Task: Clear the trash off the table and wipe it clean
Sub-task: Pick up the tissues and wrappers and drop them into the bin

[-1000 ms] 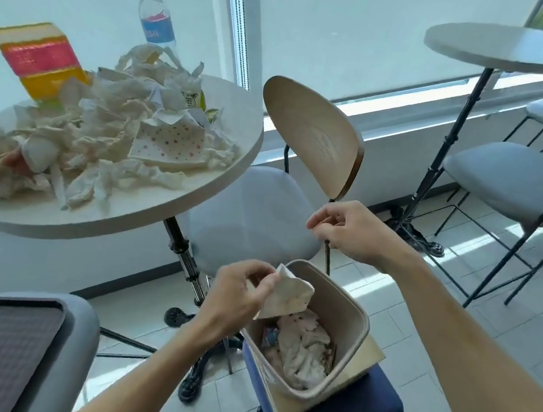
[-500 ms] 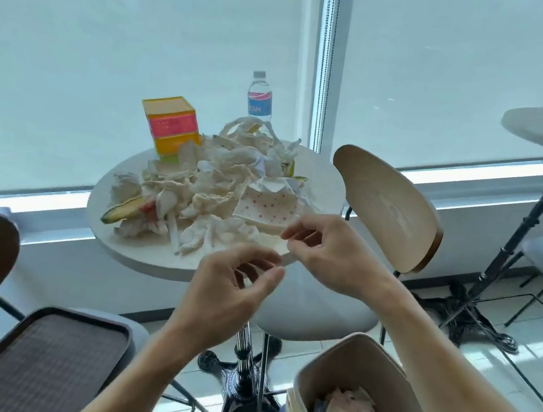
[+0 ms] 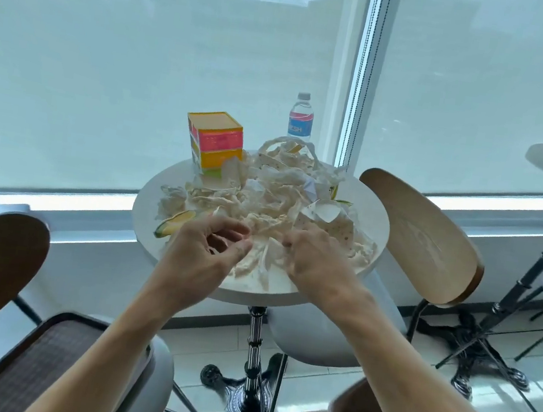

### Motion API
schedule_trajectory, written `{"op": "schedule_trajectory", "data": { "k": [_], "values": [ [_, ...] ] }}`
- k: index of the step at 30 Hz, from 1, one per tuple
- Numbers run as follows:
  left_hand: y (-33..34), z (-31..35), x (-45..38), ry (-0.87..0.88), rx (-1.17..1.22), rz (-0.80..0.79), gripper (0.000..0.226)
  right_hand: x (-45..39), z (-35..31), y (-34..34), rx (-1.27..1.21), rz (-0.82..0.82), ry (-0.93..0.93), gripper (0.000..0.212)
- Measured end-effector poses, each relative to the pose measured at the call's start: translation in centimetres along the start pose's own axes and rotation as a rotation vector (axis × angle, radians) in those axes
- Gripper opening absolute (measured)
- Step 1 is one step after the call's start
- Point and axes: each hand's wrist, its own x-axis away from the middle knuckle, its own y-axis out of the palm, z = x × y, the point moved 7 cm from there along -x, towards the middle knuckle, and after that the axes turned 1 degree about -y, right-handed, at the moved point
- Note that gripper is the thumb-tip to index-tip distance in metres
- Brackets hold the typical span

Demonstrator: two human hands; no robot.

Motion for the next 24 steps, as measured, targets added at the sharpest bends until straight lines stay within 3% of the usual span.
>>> {"op": "schedule_trajectory", "data": {
  "k": [5, 10, 13, 15, 18, 20, 22, 24],
  "values": [
    [1.0, -0.4, -0.9, 0.048, 0.024, -0.065, 0.033, -0.2, 0.7, -1.7, -0.411, 0.230, 0.138, 0.021],
    [2.3, -0.1, -2.1, 0.073, 0.145, -0.126, 0.037, -0.7, -0.2, -1.5, -0.991, 0.095, 0.163, 0.019],
    [2.2, 0.3, -2.7, 0.096, 0.192, -0.057, 0.022, -0.6, 0.2, -2.1, -1.113, 0.008, 0.172, 0.014],
    [2.0, 0.3, -3.0, 0.086, 0.214, -0.015, 0.017, -0.6, 1.6, -2.7, -1.034, 0.062, 0.212, 0.017],
    [2.0, 0.4, -3.2, 0.079, 0.212, 0.005, 0.016, -0.7, 4.5, -4.1, -0.462, 0.246, 0.258, 0.023],
    [1.8, 0.6, -3.2, 0.088, 0.207, 0.017, 0.015, -0.9, 5.7, -3.9, -0.218, 0.196, 0.278, 0.034],
    [1.6, 1.0, -3.2, 0.094, 0.225, 0.031, 0.014, -1.1, 6.7, -3.2, -0.149, 0.108, 0.310, 0.042],
    [1.5, 1.6, -3.1, 0.098, 0.239, 0.035, 0.012, -1.3, 7.4, -2.9, -0.148, 0.107, 0.310, 0.037]
  ]
}}
